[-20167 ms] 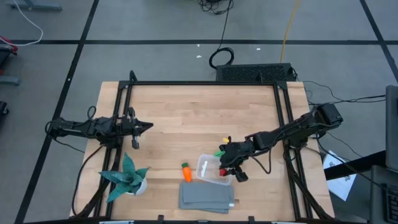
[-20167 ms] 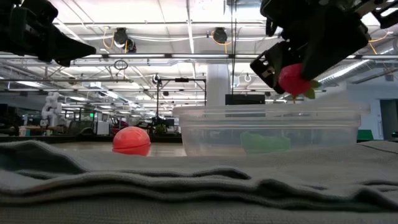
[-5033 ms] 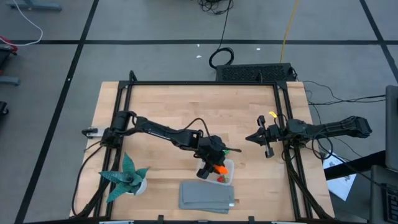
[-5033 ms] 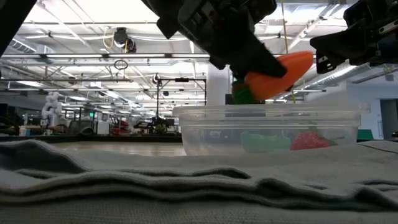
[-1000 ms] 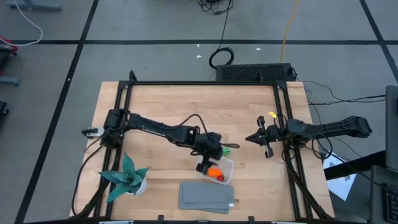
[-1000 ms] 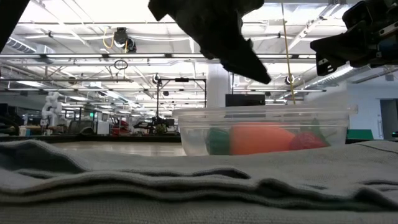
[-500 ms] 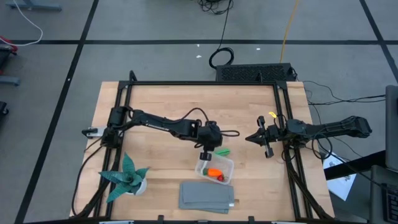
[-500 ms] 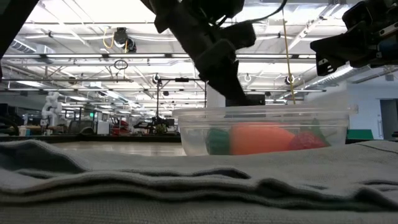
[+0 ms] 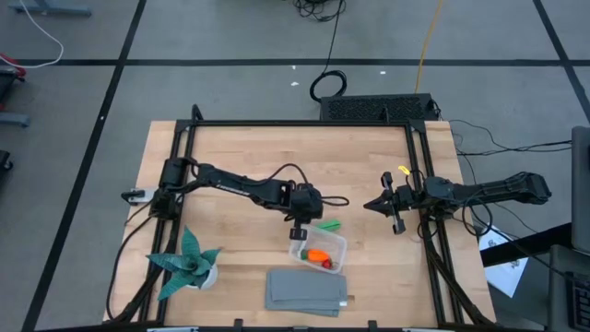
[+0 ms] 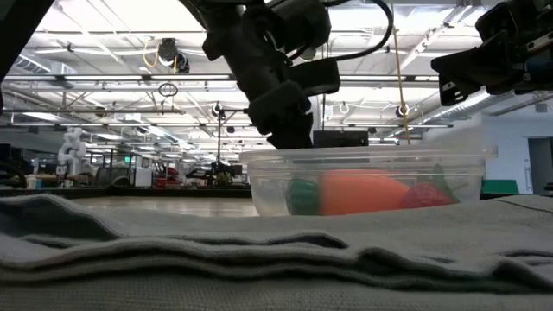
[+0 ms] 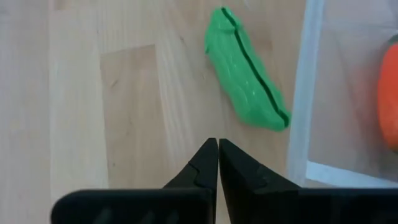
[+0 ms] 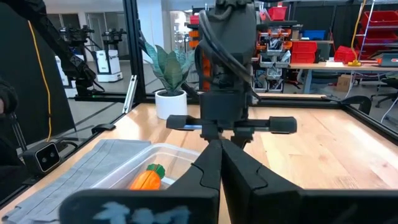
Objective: Pick and placing Produce into tupperware
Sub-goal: Adjust the transparent bin
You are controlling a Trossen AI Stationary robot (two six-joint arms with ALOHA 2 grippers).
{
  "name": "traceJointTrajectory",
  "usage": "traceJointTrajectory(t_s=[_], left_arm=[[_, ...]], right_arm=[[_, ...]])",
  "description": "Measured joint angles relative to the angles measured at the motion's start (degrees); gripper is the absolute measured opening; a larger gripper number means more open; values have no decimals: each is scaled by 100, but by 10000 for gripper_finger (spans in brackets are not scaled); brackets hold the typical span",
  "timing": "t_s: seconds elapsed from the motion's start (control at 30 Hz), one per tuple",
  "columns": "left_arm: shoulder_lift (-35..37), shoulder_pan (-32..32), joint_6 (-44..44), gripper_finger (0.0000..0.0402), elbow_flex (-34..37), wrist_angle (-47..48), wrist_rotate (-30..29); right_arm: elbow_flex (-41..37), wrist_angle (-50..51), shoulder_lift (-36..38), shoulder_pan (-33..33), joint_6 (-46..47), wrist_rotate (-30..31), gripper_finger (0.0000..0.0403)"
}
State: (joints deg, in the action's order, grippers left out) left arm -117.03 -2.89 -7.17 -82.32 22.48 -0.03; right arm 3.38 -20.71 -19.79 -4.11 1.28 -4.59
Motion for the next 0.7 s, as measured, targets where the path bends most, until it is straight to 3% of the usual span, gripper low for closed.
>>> traceJointTrajectory(t_s=[0.7], left_arm=[[2,-567,164,15,2,250,-93]], right_arm=[[-1,0,1,1,2,1,0]])
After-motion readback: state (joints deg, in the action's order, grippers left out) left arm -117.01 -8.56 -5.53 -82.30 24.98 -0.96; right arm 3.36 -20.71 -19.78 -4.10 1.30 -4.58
